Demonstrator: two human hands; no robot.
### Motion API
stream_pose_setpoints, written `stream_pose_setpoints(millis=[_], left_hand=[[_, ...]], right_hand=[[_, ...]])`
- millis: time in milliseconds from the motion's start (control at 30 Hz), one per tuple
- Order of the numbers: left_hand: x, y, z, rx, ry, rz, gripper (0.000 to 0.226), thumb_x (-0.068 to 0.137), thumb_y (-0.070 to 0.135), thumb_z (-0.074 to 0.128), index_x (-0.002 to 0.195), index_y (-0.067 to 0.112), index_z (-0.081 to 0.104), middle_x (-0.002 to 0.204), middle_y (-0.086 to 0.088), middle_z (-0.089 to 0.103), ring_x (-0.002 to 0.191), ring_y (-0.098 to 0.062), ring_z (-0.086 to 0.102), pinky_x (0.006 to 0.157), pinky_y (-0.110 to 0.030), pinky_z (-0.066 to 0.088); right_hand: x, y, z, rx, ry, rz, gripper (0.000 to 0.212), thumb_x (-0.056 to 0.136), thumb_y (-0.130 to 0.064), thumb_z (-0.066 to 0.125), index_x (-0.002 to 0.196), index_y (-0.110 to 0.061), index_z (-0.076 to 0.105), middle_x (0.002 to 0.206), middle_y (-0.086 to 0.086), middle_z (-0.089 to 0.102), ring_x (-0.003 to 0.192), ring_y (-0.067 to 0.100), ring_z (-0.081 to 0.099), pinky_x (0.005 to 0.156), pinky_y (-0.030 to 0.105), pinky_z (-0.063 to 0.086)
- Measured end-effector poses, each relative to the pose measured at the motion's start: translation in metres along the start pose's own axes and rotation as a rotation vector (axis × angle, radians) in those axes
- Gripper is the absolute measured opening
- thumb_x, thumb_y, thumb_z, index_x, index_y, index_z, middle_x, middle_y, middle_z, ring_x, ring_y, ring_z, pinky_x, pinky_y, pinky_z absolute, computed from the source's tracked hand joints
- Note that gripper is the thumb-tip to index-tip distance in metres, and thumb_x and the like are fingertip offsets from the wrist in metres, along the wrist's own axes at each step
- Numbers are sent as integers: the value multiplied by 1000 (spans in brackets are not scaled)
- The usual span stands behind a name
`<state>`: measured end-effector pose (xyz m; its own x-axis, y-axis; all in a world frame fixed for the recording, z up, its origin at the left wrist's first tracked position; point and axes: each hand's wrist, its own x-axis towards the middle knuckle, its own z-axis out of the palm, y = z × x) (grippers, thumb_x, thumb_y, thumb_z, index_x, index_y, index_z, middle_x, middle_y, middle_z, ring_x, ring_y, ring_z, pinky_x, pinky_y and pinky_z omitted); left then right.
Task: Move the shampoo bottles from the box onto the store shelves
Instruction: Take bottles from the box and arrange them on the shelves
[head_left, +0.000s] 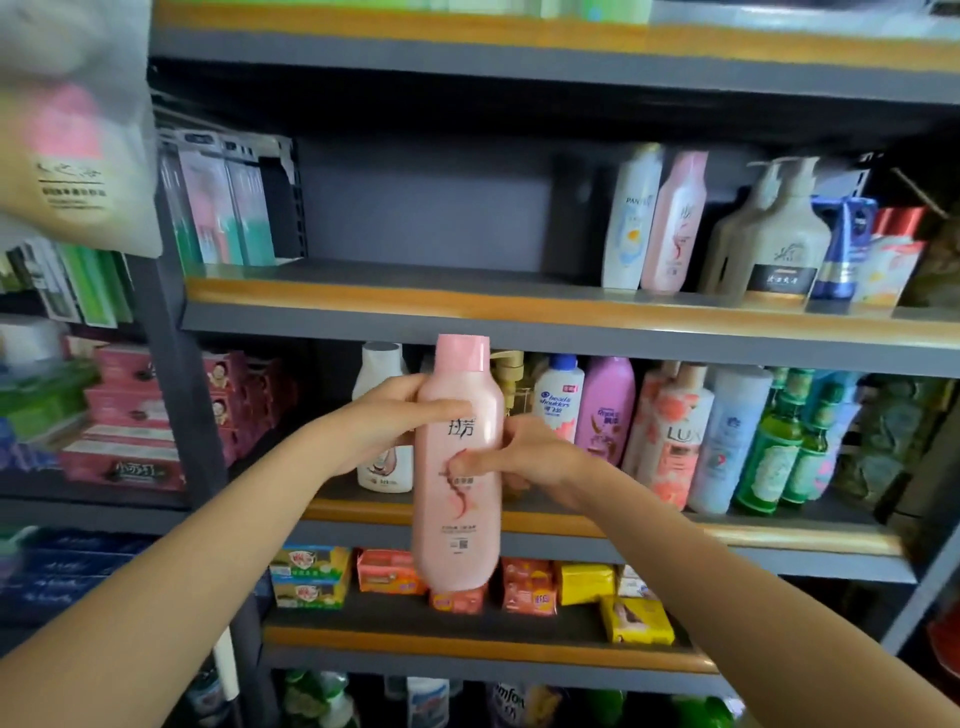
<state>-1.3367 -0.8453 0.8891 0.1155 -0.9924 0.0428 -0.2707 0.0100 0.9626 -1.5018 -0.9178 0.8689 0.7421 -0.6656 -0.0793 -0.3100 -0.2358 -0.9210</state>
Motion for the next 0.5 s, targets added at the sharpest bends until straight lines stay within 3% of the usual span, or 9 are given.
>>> stream_pose_setpoints(millis=[33,100,167,233,300,433,500], left_hand=[[1,3,-2,-5,-34,-15,37,82,22,66,118,20,58,110,-2,69,106,-18,63,91,-35,50],[1,5,-7,37,-160,-69,37,83,19,66,118,24,58,115,2,67,109,-14,62,92,-32,49],[1,8,-7,167,-321,-144,40,82,19,69,120,27,57,117,7,66,112,-11,59,96,-34,47],[3,12,-1,261,-380,-153,41,81,22,71,120,25,57,118,8,66,113,-11,59,99,-35,47],[5,26,8,280,-300,-64,37,82,23,70,117,25,58,116,7,66,110,-10,60,95,-32,50],[12,64,10,327,-104,161,38,81,17,68,115,26,55,111,7,63,103,-9,60,86,-26,51],[14,81,5,351,-42,255,33,80,16,70,108,28,56,105,8,65,95,-6,63,80,-21,53]], right_hand=[[-2,-3,-6,-19,26,1,37,71,-21,79,104,-8,67,93,0,72,81,13,67,67,25,52],[-6,-11,-18,-8,48,-12,31,73,-18,78,100,-10,67,90,-1,72,68,4,65,57,20,52],[-11,-21,-29,17,69,-34,25,75,-14,76,98,-9,66,89,1,71,54,-2,60,45,13,42],[-14,-29,-39,34,100,-69,25,75,-12,76,98,-7,67,86,1,72,54,-1,58,45,12,38],[-16,-40,-46,61,128,-123,23,75,-9,75,96,-9,67,79,-4,71,54,-2,60,46,11,42],[-18,-66,-61,93,216,-271,25,73,-9,76,96,-16,66,99,0,72,89,14,69,76,28,56],[-18,-83,-66,99,244,-365,29,75,-5,74,101,-13,63,99,1,71,86,12,69,73,26,58]])
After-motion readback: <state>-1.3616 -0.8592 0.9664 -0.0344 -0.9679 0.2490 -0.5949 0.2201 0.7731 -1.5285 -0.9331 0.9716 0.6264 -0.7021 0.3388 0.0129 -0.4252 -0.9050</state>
